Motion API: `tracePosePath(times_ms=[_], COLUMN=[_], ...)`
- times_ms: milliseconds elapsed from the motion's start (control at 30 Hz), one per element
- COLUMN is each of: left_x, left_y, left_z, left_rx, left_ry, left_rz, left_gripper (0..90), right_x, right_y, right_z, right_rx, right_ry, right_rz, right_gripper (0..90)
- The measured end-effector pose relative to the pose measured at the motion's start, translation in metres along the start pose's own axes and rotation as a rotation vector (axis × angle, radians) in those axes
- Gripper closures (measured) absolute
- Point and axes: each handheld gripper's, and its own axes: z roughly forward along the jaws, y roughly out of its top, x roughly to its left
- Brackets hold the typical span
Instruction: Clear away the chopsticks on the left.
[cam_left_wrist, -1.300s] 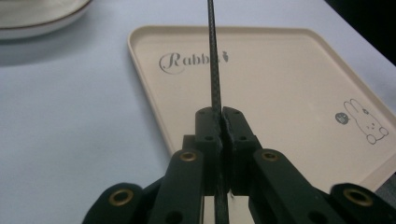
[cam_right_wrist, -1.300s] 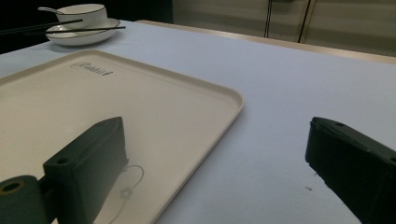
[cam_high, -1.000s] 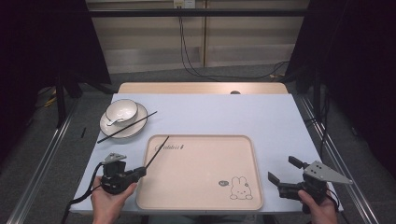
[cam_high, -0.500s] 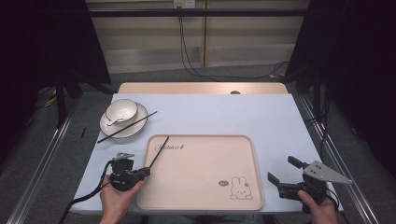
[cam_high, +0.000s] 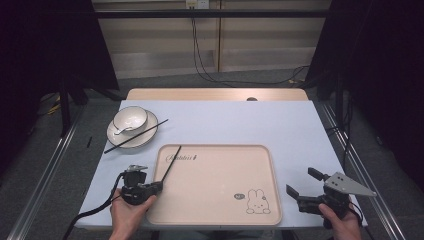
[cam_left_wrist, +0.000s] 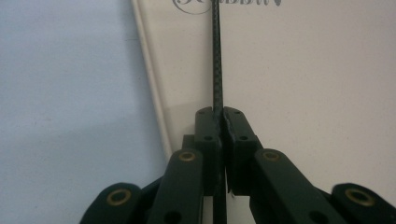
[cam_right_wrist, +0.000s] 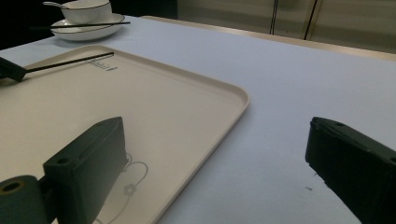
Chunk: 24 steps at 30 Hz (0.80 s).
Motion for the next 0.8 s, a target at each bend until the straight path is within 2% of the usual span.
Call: tracePosePath(times_ms=[200,267,367,467,533,567,600,633,667,733,767,800], left_x=[0.0,0.0,0.0,0.001,0.001,0.001,0.001,0.002,0.004,0.005,0.006,0.007], left_y=[0.0,0.0,0.0,0.0,0.0,0.002,0.002,0.003,0.005,0.005,0.006,0.006], left_z=[0.001,0.001,0.001,0.0,0.0,-0.003,-0.003,-0.007,-0.012,-0.014,-0.018,-0.02], left_rx=[-0.009,-0.007,-0.007,-0.007,-0.009,-0.04,-0.04,-0.072,-0.1,-0.117,-0.134,-0.145], left_ry=[-0.008,-0.027,-0.022,-0.037,-0.053,-0.078,-0.078,-0.087,-0.1,-0.106,-0.106,-0.118], left_rz=[0.007,0.003,0.01,0.017,0.032,0.045,0.045,0.049,0.077,0.087,0.121,0.137], left_gripper=[82.8,79.6,77.3,72.9,67.8,65.0,62.1,62.1,50.7,42.3,37.1,33.9], right_x=[0.001,0.0,0.001,0.001,0.001,0.001,0.001,0.001,0.0,0.0,0.0,0.0], right_y=[0.0,0.0,0.0,0.0,0.0,0.0,0.0,0.0,0.0,0.0,0.0,0.0], right_z=[0.0,0.0,0.0,-0.001,0.0,-0.001,-0.001,-0.001,0.0,0.0,0.0,-0.001], right_rx=[0.0,0.0,-0.003,-0.002,-0.002,-0.003,-0.003,-0.003,-0.003,-0.003,-0.005,-0.006], right_ry=[0.001,0.001,-0.002,-0.002,-0.002,-0.001,-0.001,-0.001,-0.002,-0.002,-0.001,0.0], right_rz=[0.005,0.005,0.004,0.006,0.006,0.008,0.008,0.008,0.011,0.013,0.014,0.014], right_gripper=[5.0,5.0,5.0,5.0,5.0,5.0,5.0,5.0,5.0,5.0,5.0,5.0])
